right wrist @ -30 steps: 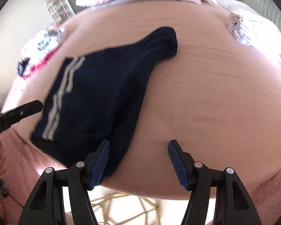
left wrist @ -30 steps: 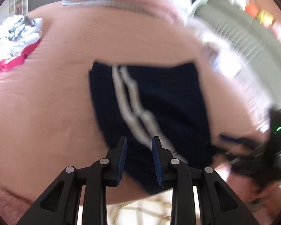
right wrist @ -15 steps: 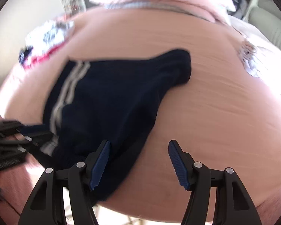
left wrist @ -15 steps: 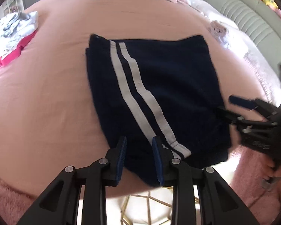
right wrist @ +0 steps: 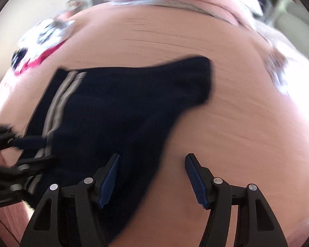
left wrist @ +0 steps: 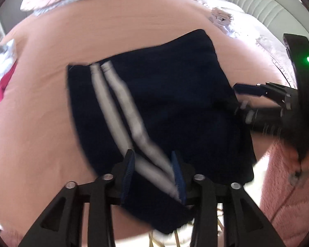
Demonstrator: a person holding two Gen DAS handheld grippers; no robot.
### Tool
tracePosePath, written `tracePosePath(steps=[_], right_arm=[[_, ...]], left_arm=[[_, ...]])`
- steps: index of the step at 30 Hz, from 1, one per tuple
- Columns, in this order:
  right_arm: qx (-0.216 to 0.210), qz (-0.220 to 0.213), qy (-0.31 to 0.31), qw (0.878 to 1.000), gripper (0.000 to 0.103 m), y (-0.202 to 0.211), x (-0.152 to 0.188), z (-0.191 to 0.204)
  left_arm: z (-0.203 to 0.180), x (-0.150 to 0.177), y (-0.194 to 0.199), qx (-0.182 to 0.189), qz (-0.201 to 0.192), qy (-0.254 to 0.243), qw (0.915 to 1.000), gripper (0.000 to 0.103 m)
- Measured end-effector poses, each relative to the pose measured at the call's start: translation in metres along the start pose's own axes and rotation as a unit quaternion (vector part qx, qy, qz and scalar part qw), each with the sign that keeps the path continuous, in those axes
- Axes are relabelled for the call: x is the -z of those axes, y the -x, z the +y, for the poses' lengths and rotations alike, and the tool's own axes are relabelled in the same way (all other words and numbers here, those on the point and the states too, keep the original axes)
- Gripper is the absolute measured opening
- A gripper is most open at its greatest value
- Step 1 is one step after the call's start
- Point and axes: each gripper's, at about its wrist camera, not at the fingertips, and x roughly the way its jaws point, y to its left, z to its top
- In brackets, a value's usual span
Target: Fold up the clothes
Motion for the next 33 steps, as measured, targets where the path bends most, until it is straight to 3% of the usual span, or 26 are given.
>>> tracePosePath(steps=[3,5,8,9,12,14,16,19,22,25,26,28,33], right_arm=[[-0.018,0.000,-0.054,0.998,0.064,0.017,0.007,-0.020],[-0.032,0.002,-0.077,0.997,0.064,0.030,0.013,-0.026],[-0.090,0.027,-0.103,0.990,0.064,0.038,0.034,-0.019],[-0.102,0.035,-0.102,0.989,0.064,0.038,0.043,-0.014],[-0.085,0.047,-0.067,0.993,0.064,0.034,0.064,0.003],[-0.075,0.038,-0.047,0.995,0.064,0.037,0.070,0.010],[-0.096,0.041,-0.048,0.993,0.064,0.041,0.070,0.009],[-0.133,0.046,-0.051,0.989,0.065,0.049,0.076,0.006],[-0.114,0.050,-0.012,0.992,0.067,0.043,0.083,0.020],[-0.101,0.039,0.020,0.994,0.070,0.041,0.083,0.036],[-0.105,0.034,0.021,0.994,0.068,0.039,0.083,0.038],[-0.119,0.027,0.017,0.992,0.049,0.042,0.084,0.037],[-0.145,0.014,-0.009,0.989,0.037,0.055,0.091,0.020]], left_arm=[[0.017,0.014,0.020,0.007,-0.015,0.040,0.9991,0.044],[0.032,0.021,0.028,0.031,-0.024,0.105,0.9937,0.044],[0.047,0.036,0.033,0.058,-0.028,0.169,0.9836,0.044],[0.050,0.040,0.032,0.065,-0.026,0.182,0.9808,0.044],[0.048,0.035,0.028,0.097,-0.020,0.191,0.9767,0.044],[0.052,0.043,0.031,0.136,-0.020,0.209,0.9682,0.044],[0.054,0.053,0.033,0.160,-0.015,0.221,0.9618,0.044],[0.058,0.074,0.033,0.161,-0.011,0.224,0.9611,0.044],[0.058,0.077,0.035,0.161,-0.018,0.229,0.9598,0.044],[0.048,0.074,0.036,0.142,-0.023,0.202,0.9689,0.044],[0.039,0.070,0.032,0.140,-0.026,0.194,0.9705,0.040],[0.029,0.065,0.018,0.134,-0.031,0.183,0.9734,0.034],[0.039,0.063,0.017,0.150,-0.044,0.195,0.9682,0.026]])
